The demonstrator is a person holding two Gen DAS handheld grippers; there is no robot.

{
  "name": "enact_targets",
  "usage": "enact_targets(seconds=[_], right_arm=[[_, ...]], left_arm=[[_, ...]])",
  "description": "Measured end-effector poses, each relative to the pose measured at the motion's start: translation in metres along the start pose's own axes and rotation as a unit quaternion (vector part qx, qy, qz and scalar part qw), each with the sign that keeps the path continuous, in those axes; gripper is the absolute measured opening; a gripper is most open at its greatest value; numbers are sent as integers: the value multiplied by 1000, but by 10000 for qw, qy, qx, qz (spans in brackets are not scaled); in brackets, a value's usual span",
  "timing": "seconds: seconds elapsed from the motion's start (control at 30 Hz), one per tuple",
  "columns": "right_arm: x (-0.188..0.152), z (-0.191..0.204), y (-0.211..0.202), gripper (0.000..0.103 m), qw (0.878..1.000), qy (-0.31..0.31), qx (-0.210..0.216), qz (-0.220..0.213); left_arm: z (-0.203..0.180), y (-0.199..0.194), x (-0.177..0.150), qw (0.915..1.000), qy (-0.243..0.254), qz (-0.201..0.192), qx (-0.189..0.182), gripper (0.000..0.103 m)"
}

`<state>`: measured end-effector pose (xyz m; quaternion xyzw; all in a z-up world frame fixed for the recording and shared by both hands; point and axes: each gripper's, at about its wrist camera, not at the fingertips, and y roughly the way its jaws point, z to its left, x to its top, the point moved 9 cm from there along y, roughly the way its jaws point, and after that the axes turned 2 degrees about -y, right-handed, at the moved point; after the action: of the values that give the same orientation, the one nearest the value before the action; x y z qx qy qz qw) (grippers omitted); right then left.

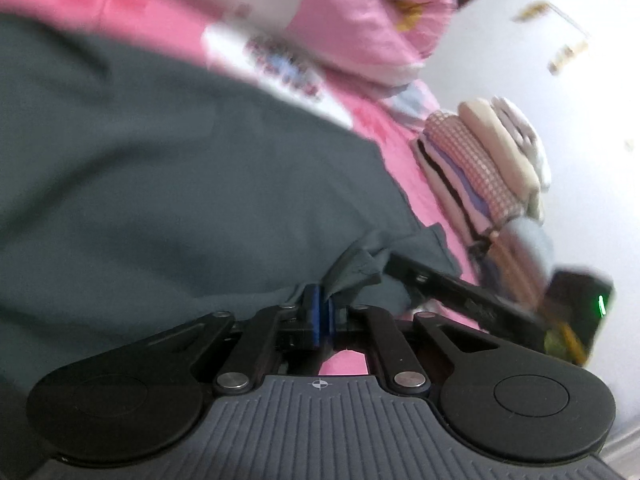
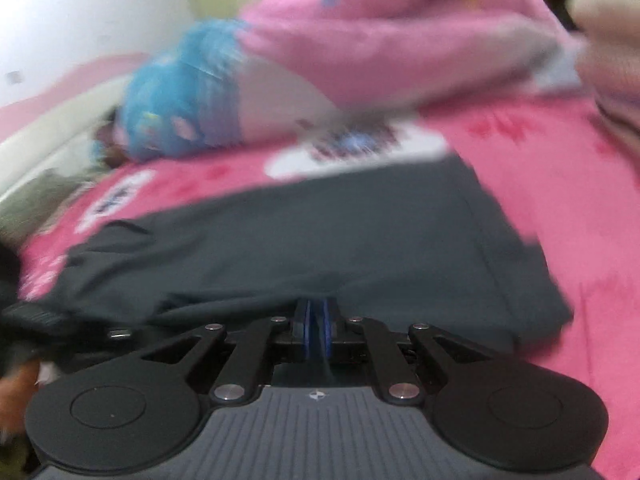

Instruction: Fold clothes

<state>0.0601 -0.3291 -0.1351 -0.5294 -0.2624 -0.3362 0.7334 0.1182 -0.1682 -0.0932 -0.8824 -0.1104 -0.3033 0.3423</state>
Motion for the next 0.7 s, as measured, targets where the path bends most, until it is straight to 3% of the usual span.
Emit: enact_targets(seconds=[0.03,0.13,0.23,0.3,0.4,0.57,0.7], right_arm=[[1,-1,1,5,10000,55,5,-15],[1,-1,2,5,10000,-22,-68,-43],[-2,-3,2,5,10000,36,-48,-71],[-2,-3,1,5,9999,79,-26,-101],[0,-4,-3,5,9998,108,-22,-174],[3,-5,-9,7,9994,156,-15,-297],[15,-15,-25,7,9975,103,-222,-668]], left_arm=[[-5,-6,1,9992,322,-180,122,6],[-30,-16,2,9929,1088,-480,7,6],[-57,-26,1,9799,1837,-765,-131,6],[-69,-11,-1,9781,1989,-590,-189,6],[-69,21,1,9810,1894,-401,-149,6],[-50,37,5,9889,1441,-337,139,6],[-34,49,8,9931,1069,-290,374,6]])
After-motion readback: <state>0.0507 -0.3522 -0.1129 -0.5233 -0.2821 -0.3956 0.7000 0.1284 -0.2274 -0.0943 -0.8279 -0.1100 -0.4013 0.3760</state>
